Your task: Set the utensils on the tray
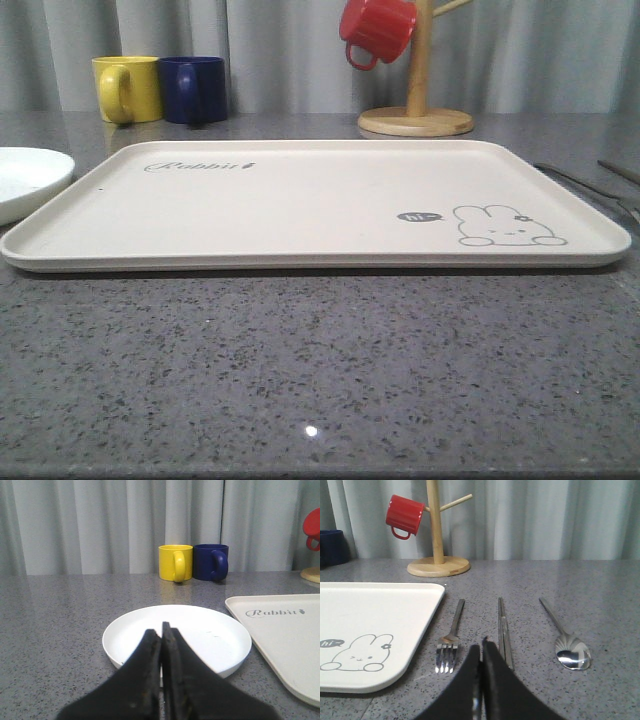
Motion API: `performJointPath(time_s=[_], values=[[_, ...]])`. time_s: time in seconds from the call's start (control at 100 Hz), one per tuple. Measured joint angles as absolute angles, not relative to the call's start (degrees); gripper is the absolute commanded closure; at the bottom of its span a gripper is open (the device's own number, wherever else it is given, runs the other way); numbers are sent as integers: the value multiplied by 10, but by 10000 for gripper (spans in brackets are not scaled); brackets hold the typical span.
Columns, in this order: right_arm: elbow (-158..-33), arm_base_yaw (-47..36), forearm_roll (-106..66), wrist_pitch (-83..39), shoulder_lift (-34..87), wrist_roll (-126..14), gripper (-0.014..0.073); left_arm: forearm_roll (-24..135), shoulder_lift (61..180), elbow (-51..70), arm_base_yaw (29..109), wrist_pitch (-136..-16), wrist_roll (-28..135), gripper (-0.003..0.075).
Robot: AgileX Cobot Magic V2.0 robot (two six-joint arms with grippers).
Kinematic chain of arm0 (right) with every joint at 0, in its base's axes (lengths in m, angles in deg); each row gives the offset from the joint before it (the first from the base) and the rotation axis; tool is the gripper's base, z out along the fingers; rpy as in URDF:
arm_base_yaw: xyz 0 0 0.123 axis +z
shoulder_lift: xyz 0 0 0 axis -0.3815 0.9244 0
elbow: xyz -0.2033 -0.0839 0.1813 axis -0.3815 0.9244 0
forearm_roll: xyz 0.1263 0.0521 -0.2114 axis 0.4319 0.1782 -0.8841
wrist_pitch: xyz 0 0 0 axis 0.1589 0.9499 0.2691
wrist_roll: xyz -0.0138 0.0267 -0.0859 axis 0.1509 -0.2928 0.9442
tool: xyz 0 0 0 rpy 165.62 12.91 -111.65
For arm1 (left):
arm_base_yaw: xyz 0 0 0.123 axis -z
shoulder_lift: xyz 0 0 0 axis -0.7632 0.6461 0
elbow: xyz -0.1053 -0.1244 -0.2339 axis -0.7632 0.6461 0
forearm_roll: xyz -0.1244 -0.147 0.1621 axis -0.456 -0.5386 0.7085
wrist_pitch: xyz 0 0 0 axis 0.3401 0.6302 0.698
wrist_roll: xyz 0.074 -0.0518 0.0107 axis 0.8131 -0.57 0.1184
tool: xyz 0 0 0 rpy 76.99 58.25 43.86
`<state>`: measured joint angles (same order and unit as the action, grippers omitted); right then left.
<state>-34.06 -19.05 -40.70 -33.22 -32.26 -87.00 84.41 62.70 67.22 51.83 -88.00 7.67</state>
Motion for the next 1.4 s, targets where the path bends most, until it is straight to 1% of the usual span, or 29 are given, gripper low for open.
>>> performJointPath(time_s=[0.49, 0.61, 0.72, 0.89, 1.14, 1.27, 1.4], values=[[-341, -190, -407, -332, -323, -870, 662, 844, 627, 672, 518, -880, 77, 739], [-341, -190, -407, -332, -323, -870, 662, 842, 627, 652, 518, -838, 77, 739], [-341, -190, -407, -332, -323, -870, 662, 840, 642, 589, 518, -776, 77, 739], [-341, -190, -407, -332, -323, -870, 662, 839, 736, 457, 518, -662, 77, 739], [-341, -190, -407, -332, -323, -870, 662, 839, 940, 249, 518, -471, 77, 739], [-341, -190, -407, -332, -323, -870, 662, 839, 1030, 184, 518, -430, 77, 739], [-341, -190, -407, -332, -323, -870, 662, 839, 1088, 159, 518, -421, 77, 738]])
